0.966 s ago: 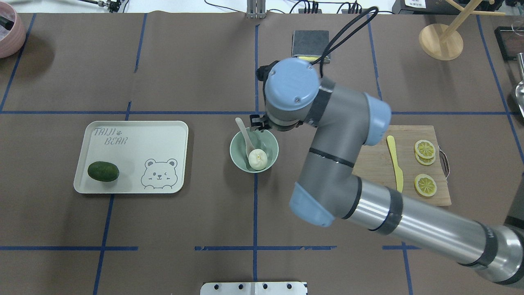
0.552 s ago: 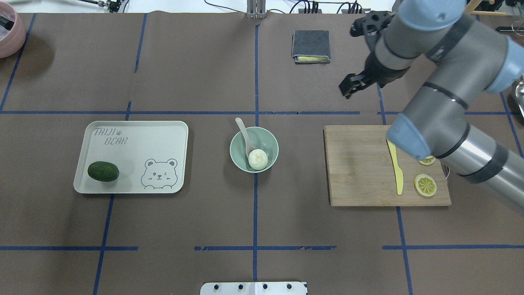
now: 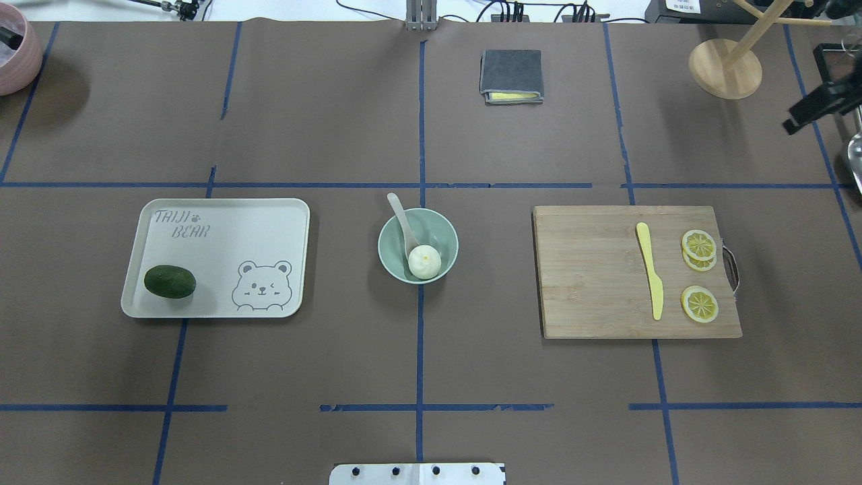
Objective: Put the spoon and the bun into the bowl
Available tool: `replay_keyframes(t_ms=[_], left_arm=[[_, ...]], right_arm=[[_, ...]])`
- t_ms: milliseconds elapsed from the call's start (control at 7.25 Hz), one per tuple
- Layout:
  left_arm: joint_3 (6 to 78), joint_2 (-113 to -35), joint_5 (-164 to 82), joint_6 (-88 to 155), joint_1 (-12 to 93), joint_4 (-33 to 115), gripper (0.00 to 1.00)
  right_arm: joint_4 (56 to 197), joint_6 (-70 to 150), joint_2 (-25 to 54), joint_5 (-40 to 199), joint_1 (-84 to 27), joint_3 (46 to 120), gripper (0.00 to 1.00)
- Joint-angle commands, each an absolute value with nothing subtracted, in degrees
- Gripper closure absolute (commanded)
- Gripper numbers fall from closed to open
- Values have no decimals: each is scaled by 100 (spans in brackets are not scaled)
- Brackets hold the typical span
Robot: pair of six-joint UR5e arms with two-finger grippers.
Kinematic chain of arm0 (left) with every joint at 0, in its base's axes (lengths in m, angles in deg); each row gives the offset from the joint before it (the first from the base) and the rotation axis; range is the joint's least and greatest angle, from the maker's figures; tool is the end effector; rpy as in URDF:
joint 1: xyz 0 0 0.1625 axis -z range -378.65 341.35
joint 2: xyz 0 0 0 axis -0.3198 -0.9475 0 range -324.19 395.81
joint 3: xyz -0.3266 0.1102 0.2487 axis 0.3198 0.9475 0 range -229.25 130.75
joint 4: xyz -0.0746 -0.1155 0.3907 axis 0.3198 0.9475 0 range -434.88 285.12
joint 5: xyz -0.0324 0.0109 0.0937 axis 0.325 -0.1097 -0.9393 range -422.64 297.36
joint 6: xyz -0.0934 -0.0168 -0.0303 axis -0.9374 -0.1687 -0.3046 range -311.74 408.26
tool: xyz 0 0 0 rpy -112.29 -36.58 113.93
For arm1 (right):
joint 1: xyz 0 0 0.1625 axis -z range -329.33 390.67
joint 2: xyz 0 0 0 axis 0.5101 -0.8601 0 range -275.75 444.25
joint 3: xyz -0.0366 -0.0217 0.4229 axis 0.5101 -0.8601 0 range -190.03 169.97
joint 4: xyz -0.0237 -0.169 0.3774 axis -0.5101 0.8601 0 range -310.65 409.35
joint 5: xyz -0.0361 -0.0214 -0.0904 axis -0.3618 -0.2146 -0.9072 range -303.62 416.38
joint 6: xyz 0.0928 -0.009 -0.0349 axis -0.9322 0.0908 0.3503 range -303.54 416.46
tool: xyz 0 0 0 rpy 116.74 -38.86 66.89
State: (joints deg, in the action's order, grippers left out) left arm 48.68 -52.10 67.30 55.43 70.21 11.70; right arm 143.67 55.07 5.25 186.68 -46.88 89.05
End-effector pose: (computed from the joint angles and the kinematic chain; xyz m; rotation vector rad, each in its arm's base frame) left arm -0.0599 -0.4788 0.6194 0.0772 0.6946 0.1538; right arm -0.0547 -0.5675 0.4912 0.1779 -0.7278 -0.2806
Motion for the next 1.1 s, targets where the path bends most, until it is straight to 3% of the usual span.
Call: replay_keyframes(t_ms=[0, 966], left_arm=[[4813, -5164, 7118, 5537, 7021, 1151, 0], [4919, -5155, 7254, 5564, 7021, 1187, 0]], right_arm=[[14348, 6156, -630, 18691, -5247, 8744, 0], [14321, 6129, -953, 18690, -5669, 8656, 0]])
